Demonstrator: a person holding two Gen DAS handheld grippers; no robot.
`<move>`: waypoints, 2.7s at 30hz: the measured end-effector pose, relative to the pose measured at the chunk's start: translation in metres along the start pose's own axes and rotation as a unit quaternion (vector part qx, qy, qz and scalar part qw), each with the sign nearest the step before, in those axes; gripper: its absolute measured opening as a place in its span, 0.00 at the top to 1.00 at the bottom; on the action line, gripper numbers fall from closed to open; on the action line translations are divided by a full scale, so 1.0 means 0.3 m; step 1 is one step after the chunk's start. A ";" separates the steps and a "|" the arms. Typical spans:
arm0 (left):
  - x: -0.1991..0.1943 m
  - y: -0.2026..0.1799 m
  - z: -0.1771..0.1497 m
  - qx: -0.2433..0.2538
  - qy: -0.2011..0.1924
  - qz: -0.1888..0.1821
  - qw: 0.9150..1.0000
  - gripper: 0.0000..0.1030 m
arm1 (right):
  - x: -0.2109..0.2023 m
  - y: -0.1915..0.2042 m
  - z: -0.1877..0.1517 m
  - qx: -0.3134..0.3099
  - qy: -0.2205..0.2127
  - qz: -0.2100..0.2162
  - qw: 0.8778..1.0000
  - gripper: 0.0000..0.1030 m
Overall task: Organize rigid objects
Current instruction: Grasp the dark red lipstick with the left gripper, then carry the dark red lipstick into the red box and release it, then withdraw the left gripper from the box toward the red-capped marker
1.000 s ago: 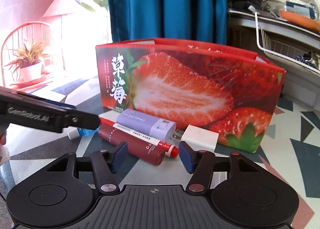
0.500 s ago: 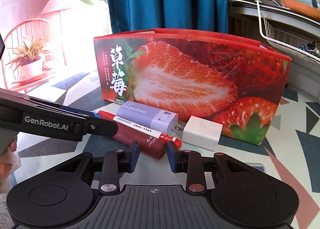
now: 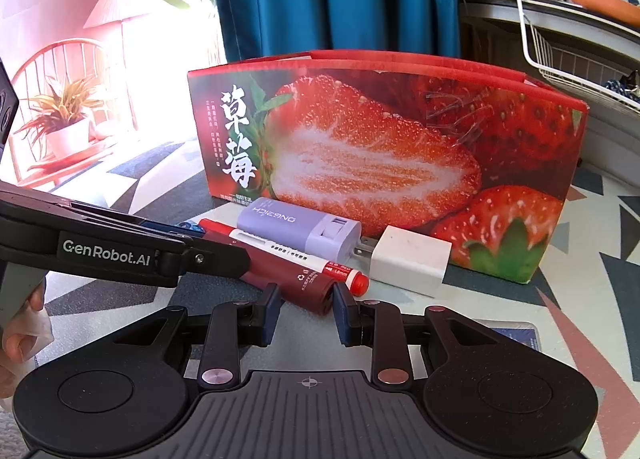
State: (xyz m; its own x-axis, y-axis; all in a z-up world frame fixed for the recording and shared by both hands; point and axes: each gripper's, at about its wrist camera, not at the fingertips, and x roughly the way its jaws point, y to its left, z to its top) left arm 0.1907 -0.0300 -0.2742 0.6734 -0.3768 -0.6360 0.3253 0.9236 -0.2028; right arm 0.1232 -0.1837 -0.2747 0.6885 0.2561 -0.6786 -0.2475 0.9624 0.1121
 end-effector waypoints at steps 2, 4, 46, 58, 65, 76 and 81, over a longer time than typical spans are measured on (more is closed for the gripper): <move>-0.004 -0.001 -0.003 0.000 0.000 -0.001 1.000 0.56 | -0.002 -0.001 0.000 0.001 0.000 0.002 1.000 0.74; -0.008 0.002 -0.005 -0.003 0.001 -0.002 1.000 0.56 | -0.004 -0.001 -0.001 0.001 -0.001 0.003 1.000 0.74; -0.038 -0.080 0.517 0.017 -0.057 -0.061 0.996 0.56 | -0.037 -0.206 0.490 0.026 -0.049 -0.034 0.998 0.81; 0.077 -0.017 0.506 -0.003 -0.003 -0.049 0.999 0.56 | 0.079 -0.247 0.490 0.068 0.012 -0.018 0.997 0.81; 0.085 -0.027 0.481 0.011 -0.002 -0.043 0.999 0.55 | 0.078 -0.240 0.491 0.073 0.012 -0.022 0.997 0.74; -0.046 -0.024 0.421 0.018 -0.062 -0.027 0.998 0.38 | -0.026 -0.182 0.426 0.040 -0.055 -0.081 0.994 0.26; -0.137 -0.018 0.343 0.028 -0.101 -0.010 0.994 0.28 | -0.100 -0.148 0.337 0.064 -0.105 -0.086 0.989 0.22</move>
State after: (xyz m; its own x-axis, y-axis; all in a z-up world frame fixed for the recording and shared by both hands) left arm 0.2294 -0.0267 -0.1703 0.7842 -0.4063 -0.4689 0.3726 0.9127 -0.1677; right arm 0.1824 -0.2250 -0.1859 0.8427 0.0870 -0.5313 -0.0348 0.9936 0.1076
